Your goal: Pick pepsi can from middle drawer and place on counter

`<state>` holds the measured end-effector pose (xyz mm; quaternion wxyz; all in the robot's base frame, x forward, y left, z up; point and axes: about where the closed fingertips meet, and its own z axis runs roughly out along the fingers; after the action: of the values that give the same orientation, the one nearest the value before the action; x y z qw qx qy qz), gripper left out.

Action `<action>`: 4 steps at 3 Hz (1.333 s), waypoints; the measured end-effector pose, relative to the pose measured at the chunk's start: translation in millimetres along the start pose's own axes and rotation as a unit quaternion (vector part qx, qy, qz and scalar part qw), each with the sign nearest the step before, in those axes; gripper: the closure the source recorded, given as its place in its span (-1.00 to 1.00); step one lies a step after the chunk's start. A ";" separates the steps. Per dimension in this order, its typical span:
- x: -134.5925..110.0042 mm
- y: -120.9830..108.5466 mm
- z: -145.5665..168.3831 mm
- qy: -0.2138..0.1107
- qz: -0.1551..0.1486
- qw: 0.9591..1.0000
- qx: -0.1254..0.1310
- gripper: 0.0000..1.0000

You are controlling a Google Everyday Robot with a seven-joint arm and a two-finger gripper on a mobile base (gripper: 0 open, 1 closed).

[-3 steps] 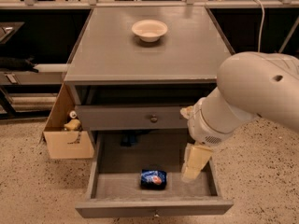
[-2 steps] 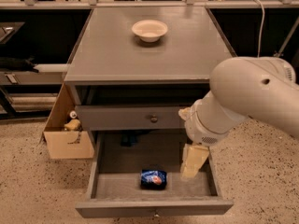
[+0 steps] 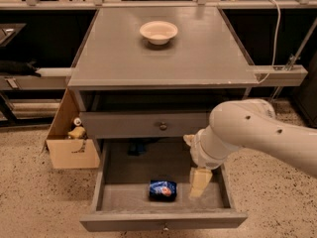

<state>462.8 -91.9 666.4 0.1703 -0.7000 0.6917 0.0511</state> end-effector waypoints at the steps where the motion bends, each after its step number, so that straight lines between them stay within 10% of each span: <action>1: -3.5 -0.1 55.9 -0.017 -0.018 1.000 -0.003 -1.00; 4: 0.1 6.4 127.8 -0.062 0.000 0.997 -0.033 -1.00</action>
Offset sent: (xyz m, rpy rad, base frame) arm 0.0363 0.0598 -0.1763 0.2379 0.0973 0.0317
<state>477.4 -52.4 545.6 0.1896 -0.7006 0.6778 0.1179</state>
